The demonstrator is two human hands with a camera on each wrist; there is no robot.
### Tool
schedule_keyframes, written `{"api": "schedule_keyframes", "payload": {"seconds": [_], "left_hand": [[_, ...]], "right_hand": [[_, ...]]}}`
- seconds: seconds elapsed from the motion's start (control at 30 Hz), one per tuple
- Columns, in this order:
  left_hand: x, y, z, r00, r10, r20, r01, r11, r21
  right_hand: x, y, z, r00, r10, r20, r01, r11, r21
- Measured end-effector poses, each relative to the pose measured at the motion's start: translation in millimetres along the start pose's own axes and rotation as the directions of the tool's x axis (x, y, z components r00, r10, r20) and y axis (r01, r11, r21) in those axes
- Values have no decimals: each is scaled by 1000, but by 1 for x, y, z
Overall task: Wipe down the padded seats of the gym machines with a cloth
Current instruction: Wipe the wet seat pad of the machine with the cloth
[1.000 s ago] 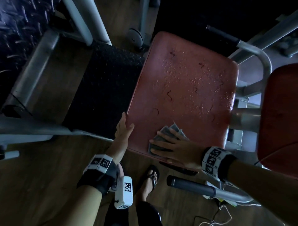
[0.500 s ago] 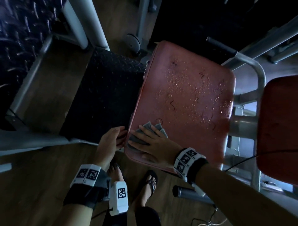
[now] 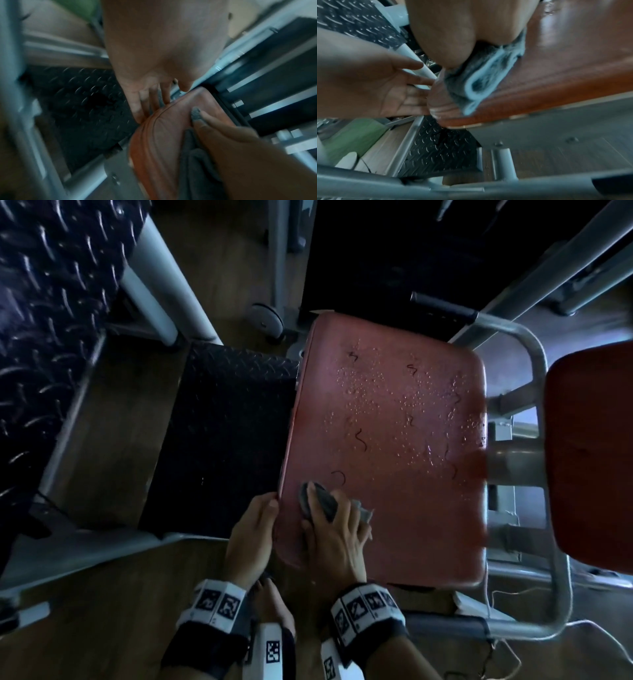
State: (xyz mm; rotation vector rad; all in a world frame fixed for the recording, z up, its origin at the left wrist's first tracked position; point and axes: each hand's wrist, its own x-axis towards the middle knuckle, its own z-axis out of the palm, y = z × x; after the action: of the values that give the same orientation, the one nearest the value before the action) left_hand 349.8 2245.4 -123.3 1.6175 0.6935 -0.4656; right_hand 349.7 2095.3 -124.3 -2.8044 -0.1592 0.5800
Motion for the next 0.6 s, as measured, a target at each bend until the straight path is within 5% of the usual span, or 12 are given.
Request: {"api": "schedule_keyframes", "payload": {"seconds": [0.2,0.4,0.6], "left_hand": [[4,-12,9,982,186,22,-183,926,329],[6,-16,12,968,252,-14,-236,923,304],[6,-12,13,975,215,-45,-192,933,306]], "right_hand": [[-11,19,0,982,57,-181,-75,993,-90],[20,30,-15,968,93,-234,-136,976,-171],[-3,31,-13,977,77,-199,-116,974,-194]]}}
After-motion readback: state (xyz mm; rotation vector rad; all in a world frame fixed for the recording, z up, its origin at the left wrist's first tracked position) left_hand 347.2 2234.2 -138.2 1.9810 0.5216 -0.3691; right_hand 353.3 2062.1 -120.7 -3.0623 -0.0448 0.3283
